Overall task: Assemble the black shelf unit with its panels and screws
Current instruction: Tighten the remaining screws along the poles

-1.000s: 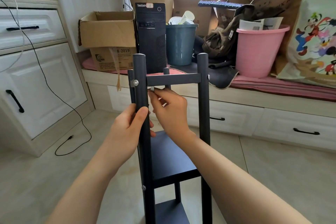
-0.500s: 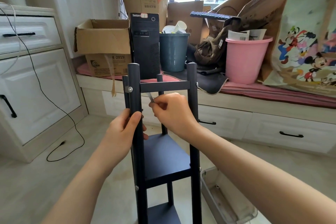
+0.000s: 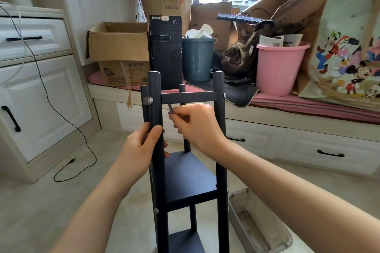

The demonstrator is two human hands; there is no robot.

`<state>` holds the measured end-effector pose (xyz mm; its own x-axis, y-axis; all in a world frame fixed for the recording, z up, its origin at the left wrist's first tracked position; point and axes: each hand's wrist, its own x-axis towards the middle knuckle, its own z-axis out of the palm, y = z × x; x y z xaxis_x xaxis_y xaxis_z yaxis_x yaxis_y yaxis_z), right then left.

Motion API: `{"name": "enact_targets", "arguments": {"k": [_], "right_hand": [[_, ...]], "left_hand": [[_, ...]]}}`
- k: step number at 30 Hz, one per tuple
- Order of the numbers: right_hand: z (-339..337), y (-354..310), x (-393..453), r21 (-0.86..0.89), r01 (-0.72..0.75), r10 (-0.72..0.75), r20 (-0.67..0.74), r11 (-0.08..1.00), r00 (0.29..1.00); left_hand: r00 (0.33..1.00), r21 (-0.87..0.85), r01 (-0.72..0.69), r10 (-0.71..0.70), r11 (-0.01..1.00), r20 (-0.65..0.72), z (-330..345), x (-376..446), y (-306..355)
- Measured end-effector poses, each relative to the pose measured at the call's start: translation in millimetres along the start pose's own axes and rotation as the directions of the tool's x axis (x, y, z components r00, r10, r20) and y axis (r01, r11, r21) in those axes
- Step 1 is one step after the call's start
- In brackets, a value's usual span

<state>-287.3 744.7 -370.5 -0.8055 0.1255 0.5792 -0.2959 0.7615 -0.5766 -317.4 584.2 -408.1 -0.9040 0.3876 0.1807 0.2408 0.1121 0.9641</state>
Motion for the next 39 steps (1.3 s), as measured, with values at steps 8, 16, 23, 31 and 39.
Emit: {"name": "enact_targets", "arguments": {"k": [8,16,23,31,39], "right_hand": [[23.6,19.5,-4.4,-0.014,0.153,-0.153,-0.201,0.988,0.968],[56.3,35.7,4.0,-0.097,0.226,-0.245,-0.416,0.969,0.876],[75.5,42.9,14.6,-0.065,0.179,-0.188,-0.495,0.982,0.849],[91.1,42.6,19.0,0.037,0.158,-0.112,-0.555,0.987,0.825],[75.8,40.8,15.3,0.089,0.169,-0.112,-0.45,0.982,0.886]], "left_hand": [[1.0,-0.033,0.002,-0.001,0.999,0.022,-1.2,-0.6,0.4],[1.0,-0.066,-0.008,0.009,0.998,0.021,-0.5,1.3,-0.6],[0.999,-0.085,0.0,0.003,0.996,0.04,-2.5,5.0,-1.6],[1.0,-0.096,-0.013,0.015,0.995,0.024,-0.9,8.0,-2.1],[1.0,-0.078,-0.003,0.004,0.997,0.021,-1.3,9.3,-2.0]]}}
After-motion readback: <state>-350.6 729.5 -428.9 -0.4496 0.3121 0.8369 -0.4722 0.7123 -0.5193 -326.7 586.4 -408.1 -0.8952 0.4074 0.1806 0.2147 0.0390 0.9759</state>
